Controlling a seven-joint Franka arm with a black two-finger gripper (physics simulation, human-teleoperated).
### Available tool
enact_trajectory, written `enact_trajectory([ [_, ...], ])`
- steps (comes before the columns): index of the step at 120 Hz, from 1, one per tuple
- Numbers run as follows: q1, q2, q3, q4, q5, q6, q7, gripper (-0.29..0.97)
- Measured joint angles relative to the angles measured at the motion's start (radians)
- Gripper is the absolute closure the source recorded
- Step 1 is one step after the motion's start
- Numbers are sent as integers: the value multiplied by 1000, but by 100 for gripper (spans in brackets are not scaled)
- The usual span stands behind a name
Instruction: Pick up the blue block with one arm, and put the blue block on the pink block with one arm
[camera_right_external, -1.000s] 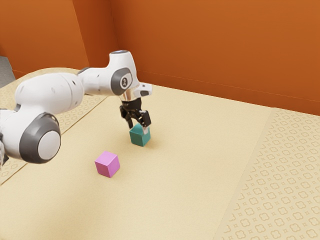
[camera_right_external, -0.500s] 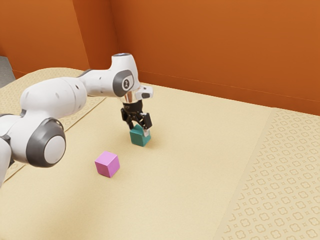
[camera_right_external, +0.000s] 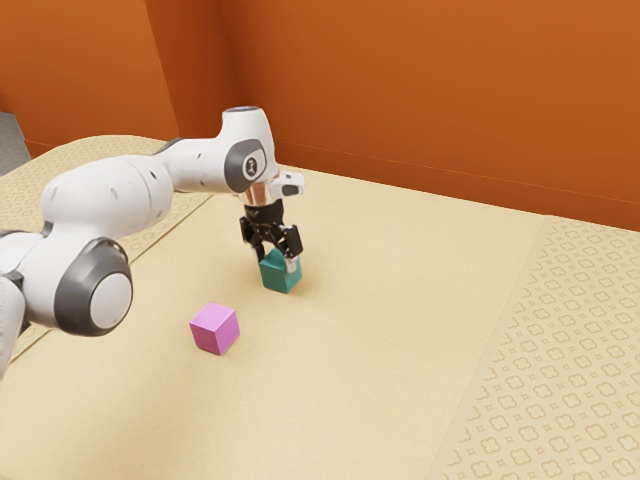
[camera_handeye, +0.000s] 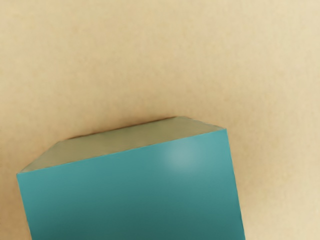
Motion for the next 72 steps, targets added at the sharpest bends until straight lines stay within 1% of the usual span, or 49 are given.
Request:
enact_trajectory([
  [72, 13, 17, -7, 28, 1, 15, -5, 2],
])
